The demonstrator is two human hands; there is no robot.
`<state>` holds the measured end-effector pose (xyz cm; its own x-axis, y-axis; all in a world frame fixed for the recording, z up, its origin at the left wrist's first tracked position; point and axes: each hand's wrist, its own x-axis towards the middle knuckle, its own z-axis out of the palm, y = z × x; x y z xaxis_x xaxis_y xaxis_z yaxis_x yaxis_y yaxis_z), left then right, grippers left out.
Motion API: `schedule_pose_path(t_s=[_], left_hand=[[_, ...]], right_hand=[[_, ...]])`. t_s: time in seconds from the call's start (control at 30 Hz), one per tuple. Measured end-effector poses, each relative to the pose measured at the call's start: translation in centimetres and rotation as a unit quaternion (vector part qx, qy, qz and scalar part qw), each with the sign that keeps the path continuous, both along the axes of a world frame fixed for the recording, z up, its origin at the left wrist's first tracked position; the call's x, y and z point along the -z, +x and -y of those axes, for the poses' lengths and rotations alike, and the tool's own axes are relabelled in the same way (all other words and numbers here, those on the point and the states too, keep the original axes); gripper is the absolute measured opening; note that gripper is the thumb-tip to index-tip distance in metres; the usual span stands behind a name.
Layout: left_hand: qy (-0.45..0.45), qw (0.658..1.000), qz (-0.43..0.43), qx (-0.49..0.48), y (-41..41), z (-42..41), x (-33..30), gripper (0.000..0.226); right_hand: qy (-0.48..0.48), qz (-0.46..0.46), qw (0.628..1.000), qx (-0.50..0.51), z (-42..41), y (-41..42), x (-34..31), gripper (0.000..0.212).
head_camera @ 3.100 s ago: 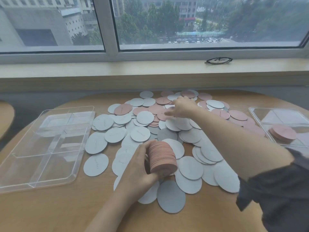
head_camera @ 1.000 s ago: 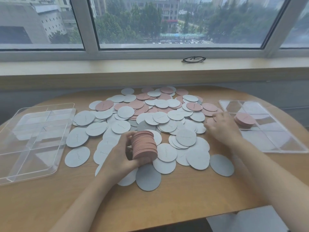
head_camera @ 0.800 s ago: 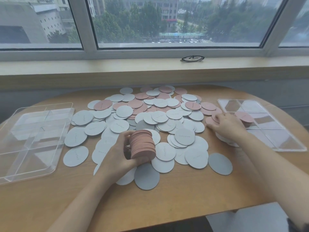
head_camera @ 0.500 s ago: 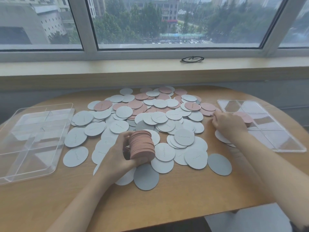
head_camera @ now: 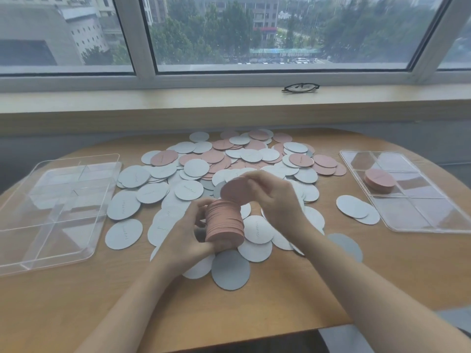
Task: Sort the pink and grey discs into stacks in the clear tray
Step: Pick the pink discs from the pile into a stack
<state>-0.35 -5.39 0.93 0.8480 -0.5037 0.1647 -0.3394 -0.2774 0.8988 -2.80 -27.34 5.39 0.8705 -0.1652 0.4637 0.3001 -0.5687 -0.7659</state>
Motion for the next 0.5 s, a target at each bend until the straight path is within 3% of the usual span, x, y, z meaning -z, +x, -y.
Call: schedule_pose_path(t_s=[0.17,0.27,0.37,0.5], left_hand=[[0.001,1.000,0.008,-0.012,0.1,0.2,0.0,0.105],[0.039,0.998,0.040,-0.005,-0.1,0.4,-0.1,0.103],[0.122,0.986,0.113,-0.017,-0.2,0.5,-0.1,0.107],[0.186,0.973,0.133,-0.001,-0.3,0.8,0.1,0.116]], right_hand=[[0.036,-0.069,0.996,-0.046,-1.4,0.3,1.7,0.025],[0.021,-0.114,0.990,-0.081,-1.7,-0.3,2.3,0.028],[-0.013,-0.155,0.980,-0.123,-1.9,-1.0,2.2,0.048],[-0.100,-0.184,0.967,-0.143,-3.0,-1.7,2.8,0.067]])
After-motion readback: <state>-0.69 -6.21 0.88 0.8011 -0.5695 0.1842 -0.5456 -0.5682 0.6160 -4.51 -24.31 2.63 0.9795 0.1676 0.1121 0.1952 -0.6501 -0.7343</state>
